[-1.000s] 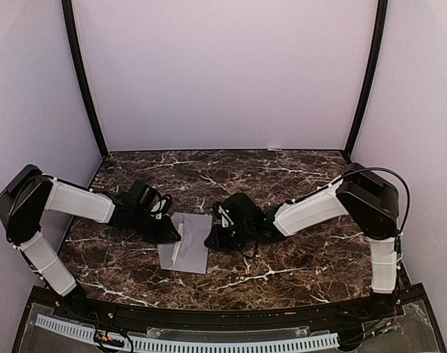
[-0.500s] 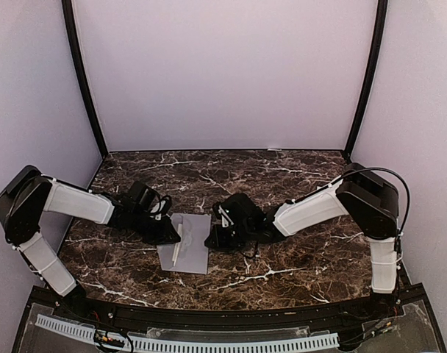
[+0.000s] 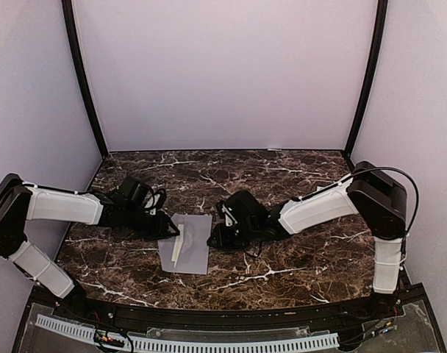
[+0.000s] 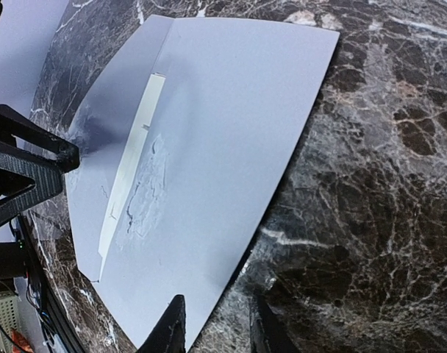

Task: Place the letter into the envelope and seal it

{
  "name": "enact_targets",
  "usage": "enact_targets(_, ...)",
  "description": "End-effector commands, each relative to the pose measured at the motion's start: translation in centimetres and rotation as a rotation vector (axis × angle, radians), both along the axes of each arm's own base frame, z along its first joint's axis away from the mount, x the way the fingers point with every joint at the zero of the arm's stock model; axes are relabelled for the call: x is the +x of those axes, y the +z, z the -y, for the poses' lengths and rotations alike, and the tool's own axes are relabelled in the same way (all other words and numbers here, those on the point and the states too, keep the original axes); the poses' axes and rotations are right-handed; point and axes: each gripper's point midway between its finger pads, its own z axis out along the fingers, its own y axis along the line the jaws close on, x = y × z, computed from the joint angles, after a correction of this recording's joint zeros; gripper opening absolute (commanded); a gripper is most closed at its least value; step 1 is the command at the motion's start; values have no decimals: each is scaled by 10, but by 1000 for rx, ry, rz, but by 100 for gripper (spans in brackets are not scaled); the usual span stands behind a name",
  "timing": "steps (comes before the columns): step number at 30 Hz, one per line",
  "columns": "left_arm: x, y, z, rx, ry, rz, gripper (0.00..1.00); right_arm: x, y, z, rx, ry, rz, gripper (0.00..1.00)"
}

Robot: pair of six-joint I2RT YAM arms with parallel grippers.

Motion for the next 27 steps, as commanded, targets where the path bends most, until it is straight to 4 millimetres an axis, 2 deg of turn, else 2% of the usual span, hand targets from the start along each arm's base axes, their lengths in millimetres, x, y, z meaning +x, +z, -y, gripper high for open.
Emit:
enact_targets(1, -15, -15, -5, 10, -1, -55, 35, -11, 4, 4, 20, 4, -20, 28)
enact_targets(8, -19, -29, -7, 24, -2, -84, 35, -15, -7, 4, 26, -4, -48, 30)
enact_targets(18, -22, -47, -11, 55, 0, -113, 13, -16, -19, -1, 23, 6, -63, 21)
enact_targets(21, -24, -50, -12, 59, 3, -118, 4, -15, -21, -1, 20, 5, -65, 20)
enact_targets(27, -28, -55, -15, 64, 12, -133, 0, -16, -23, -3, 21, 10, -68, 19)
